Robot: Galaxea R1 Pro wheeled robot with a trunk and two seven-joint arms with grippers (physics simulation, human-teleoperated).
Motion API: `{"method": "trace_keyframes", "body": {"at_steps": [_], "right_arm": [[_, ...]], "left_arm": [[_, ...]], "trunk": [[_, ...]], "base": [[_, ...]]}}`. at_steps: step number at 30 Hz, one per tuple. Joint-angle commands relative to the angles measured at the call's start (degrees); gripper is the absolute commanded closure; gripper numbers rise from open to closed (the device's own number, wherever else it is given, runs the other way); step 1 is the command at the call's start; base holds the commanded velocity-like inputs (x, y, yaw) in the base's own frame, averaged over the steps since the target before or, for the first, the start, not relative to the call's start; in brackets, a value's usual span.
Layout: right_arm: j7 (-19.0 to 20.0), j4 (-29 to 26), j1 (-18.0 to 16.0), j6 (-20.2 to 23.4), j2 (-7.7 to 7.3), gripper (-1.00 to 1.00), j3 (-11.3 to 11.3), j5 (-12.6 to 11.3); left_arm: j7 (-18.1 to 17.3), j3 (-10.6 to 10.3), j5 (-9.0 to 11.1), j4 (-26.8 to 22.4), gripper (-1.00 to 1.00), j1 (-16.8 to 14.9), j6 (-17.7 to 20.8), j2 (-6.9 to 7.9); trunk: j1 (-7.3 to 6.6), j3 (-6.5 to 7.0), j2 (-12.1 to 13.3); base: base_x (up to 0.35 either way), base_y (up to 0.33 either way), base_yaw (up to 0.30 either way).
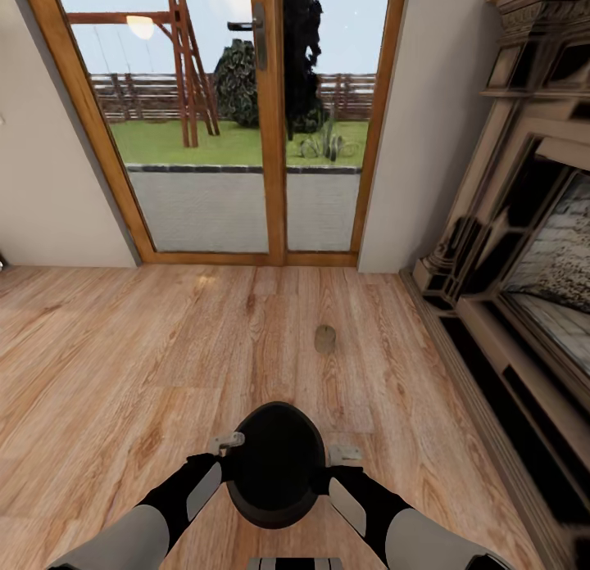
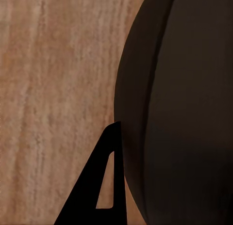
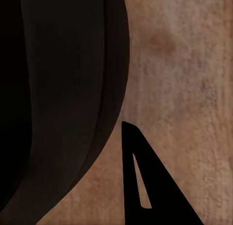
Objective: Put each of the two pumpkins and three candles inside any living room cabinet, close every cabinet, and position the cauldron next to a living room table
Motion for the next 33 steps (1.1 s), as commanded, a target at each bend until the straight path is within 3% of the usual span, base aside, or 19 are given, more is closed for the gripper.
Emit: {"method": "trace_keyframes", "body": {"at_steps": [1,15,19,30,33], "right_arm": [[-0.55,-0.07,-0.03,0.28,-0.06,1.00,0.51,-0.31],[-0.55,-0.11,-0.03,0.28,-0.06,1.00,0.50,-0.31],[-0.55,-0.11,-0.03,0.28,-0.06,1.00,0.50,-0.31],[-0.54,-0.11,-0.03,0.28,-0.06,1.00,0.48,-0.31],[-0.55,-0.11,-0.03,0.28,-0.06,1.00,0.49,-0.31]], "left_arm": [[0.62,-0.46,0.12,-0.12,1.00,-0.03,0.25,0.07],[0.62,-0.54,0.06,-0.11,1.00,-0.03,0.25,0.07],[0.62,-0.54,0.05,-0.10,1.00,0.00,0.25,0.07],[0.62,-0.55,0.05,-0.14,1.00,-0.02,0.25,0.07],[0.62,-0.55,0.05,-0.12,1.00,-0.01,0.25,0.07]], "trunk": [[-0.01,-0.05,-0.02],[-0.01,-0.05,-0.02],[-0.12,0.84,0.03],[-0.12,0.84,0.03],[-0.19,1.50,0.07]], "base": [[0.000,0.000,0.000],[0.000,0.000,0.000],[0.000,0.000,0.000],[0.000,0.000,0.000],[0.000,0.000,0.000]]}}
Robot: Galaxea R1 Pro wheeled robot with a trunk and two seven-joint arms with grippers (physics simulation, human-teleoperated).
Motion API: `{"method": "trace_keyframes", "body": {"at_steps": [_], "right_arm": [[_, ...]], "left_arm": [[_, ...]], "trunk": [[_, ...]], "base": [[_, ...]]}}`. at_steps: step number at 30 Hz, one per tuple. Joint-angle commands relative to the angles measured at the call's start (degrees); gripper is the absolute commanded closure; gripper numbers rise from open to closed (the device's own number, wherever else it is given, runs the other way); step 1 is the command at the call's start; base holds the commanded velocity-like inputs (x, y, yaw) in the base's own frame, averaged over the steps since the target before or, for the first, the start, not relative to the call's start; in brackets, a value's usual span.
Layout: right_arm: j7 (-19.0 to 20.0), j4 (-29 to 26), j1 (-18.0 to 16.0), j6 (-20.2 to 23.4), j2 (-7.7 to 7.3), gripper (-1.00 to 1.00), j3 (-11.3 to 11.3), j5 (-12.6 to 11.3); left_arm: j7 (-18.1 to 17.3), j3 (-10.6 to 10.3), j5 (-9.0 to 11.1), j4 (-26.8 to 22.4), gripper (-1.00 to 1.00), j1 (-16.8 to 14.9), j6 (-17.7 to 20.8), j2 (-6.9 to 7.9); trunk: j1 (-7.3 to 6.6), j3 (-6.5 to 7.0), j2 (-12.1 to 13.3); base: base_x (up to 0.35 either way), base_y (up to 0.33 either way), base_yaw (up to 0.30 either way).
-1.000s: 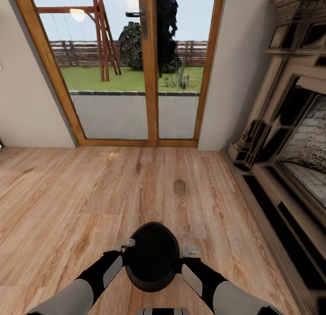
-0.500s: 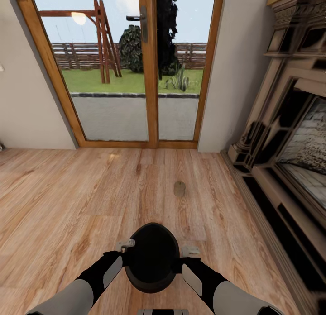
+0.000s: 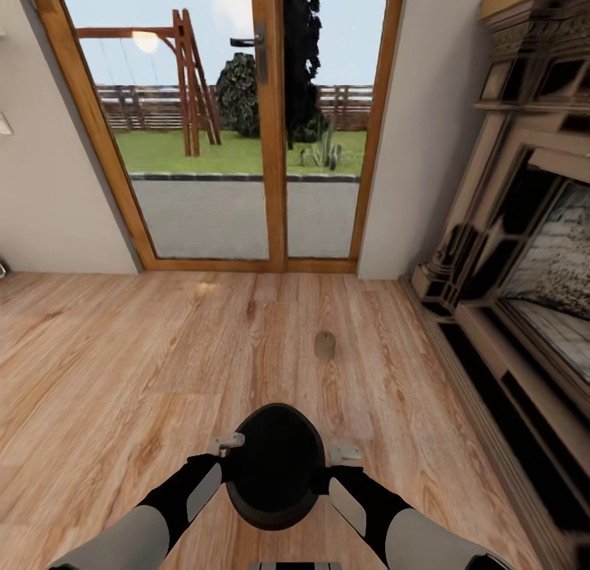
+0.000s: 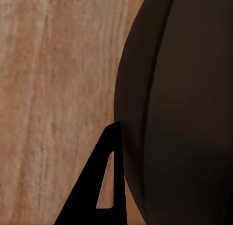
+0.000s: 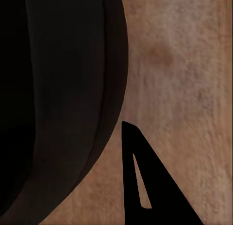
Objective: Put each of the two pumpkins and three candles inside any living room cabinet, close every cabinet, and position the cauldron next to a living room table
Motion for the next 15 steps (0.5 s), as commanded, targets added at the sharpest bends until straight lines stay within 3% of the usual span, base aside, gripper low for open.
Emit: {"method": "trace_keyframes", "body": {"at_steps": [1,9,15], "right_arm": [[-0.54,-0.05,-0.02,0.27,-0.06,1.00,0.52,-0.42],[-0.54,-0.05,-0.02,0.27,-0.06,1.00,0.53,-0.42],[-0.54,-0.05,-0.02,0.27,-0.06,1.00,0.52,-0.42]], "left_arm": [[0.51,-0.25,0.51,-0.21,1.00,-0.06,0.16,0.06],[0.51,-0.25,0.51,-0.22,1.00,-0.07,0.16,0.06],[0.51,-0.40,0.51,-0.22,1.00,-0.03,0.16,0.06]], "trunk": [[-0.04,0.18,-0.01],[-0.04,0.18,-0.01],[-0.19,1.51,0.07]], "base": [[0.000,0.000,0.000],[0.000,0.000,0.000],[0.000,0.000,0.000]]}}
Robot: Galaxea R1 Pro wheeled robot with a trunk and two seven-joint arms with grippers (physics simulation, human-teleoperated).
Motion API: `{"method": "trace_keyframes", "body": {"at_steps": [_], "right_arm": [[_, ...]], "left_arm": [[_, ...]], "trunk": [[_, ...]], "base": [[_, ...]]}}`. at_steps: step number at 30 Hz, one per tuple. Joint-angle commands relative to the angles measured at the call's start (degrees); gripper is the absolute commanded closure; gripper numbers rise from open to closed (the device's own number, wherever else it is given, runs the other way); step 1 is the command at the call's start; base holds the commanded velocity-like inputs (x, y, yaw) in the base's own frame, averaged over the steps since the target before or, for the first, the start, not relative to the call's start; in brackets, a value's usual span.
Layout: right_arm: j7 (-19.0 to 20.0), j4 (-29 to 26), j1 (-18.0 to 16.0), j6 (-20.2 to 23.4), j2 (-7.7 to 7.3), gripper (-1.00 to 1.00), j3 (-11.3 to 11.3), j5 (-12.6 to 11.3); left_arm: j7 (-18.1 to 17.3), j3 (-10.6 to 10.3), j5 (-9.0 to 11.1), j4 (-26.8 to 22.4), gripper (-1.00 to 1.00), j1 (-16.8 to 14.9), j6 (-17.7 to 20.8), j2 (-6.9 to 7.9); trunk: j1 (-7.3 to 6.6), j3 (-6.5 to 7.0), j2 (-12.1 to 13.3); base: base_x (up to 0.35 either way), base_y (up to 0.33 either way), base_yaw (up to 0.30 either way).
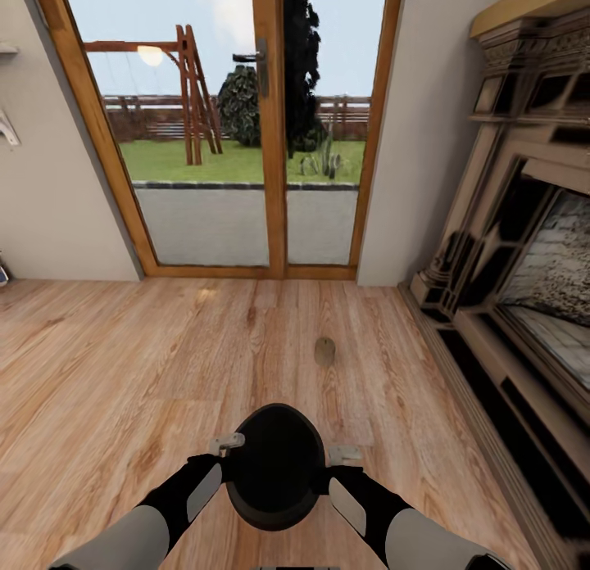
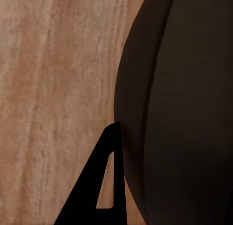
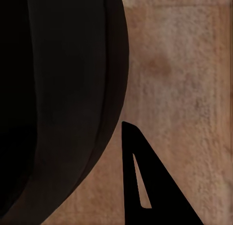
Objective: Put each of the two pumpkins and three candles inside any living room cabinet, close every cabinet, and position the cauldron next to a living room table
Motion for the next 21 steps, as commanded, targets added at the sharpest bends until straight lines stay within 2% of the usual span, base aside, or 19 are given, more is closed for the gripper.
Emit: {"method": "trace_keyframes", "body": {"at_steps": [1,21], "right_arm": [[-0.54,-0.06,-0.02,0.26,-0.06,1.00,0.51,-0.35],[-0.53,-0.09,-0.02,0.26,-0.06,1.00,0.52,-0.34]], "left_arm": [[0.51,-0.25,0.54,-0.21,1.00,-0.07,0.15,0.05],[0.51,-0.36,0.54,-0.20,1.00,-0.06,0.15,0.05]], "trunk": [[-0.04,0.18,-0.01],[-4.22,3.82,7.60]], "base": [[0.000,0.000,0.000],[0.000,0.000,0.000]]}}
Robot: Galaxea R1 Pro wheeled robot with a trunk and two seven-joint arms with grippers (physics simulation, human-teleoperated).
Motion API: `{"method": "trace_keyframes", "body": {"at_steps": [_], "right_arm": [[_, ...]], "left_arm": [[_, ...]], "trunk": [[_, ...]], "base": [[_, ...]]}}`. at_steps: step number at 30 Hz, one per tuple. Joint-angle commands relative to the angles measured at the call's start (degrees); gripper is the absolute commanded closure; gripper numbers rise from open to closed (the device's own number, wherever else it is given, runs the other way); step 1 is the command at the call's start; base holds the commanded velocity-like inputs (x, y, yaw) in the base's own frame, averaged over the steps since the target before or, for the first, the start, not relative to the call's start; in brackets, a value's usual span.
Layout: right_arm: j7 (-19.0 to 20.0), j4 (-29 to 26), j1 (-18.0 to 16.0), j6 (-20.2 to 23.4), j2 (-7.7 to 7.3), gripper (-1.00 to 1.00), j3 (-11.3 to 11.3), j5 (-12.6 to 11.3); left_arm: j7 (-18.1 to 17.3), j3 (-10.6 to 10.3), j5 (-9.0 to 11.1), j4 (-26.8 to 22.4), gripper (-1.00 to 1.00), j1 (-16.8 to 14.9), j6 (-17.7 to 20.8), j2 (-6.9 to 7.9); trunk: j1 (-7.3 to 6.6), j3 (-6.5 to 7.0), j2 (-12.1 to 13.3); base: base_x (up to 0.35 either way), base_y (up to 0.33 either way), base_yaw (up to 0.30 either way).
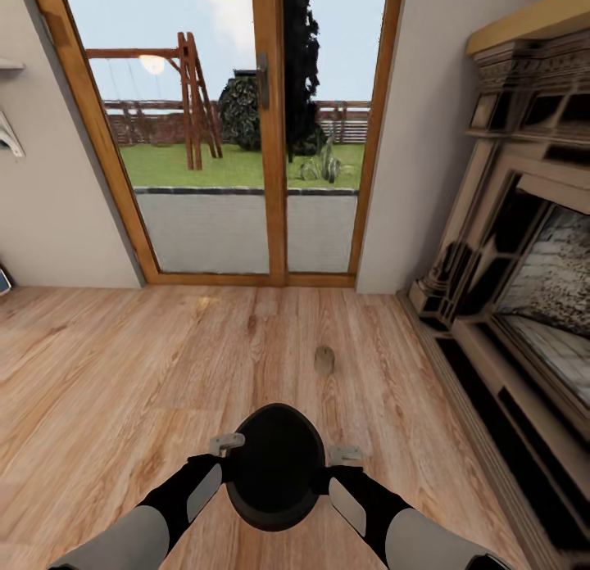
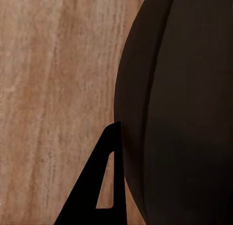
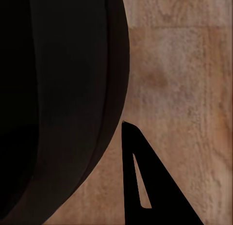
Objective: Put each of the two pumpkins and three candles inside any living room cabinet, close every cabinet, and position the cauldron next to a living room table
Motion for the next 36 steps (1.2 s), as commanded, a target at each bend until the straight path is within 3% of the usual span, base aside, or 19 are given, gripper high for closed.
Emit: {"method": "trace_keyframes", "body": {"at_steps": [1,36], "right_arm": [[-0.53,-0.08,-0.02,0.27,-0.06,1.00,0.53,-0.37],[-0.55,-0.72,-0.02,0.27,-0.15,1.00,0.60,-0.20]], "left_arm": [[0.51,-0.22,0.41,-0.23,1.00,-0.08,0.16,0.06],[0.51,-0.48,0.41,-0.21,1.00,-0.07,0.16,0.06]], "trunk": [[-0.24,0.14,0.39],[-7.93,6.42,14.43]], "base": [[0.000,0.000,0.000],[0.000,0.000,0.000]]}}
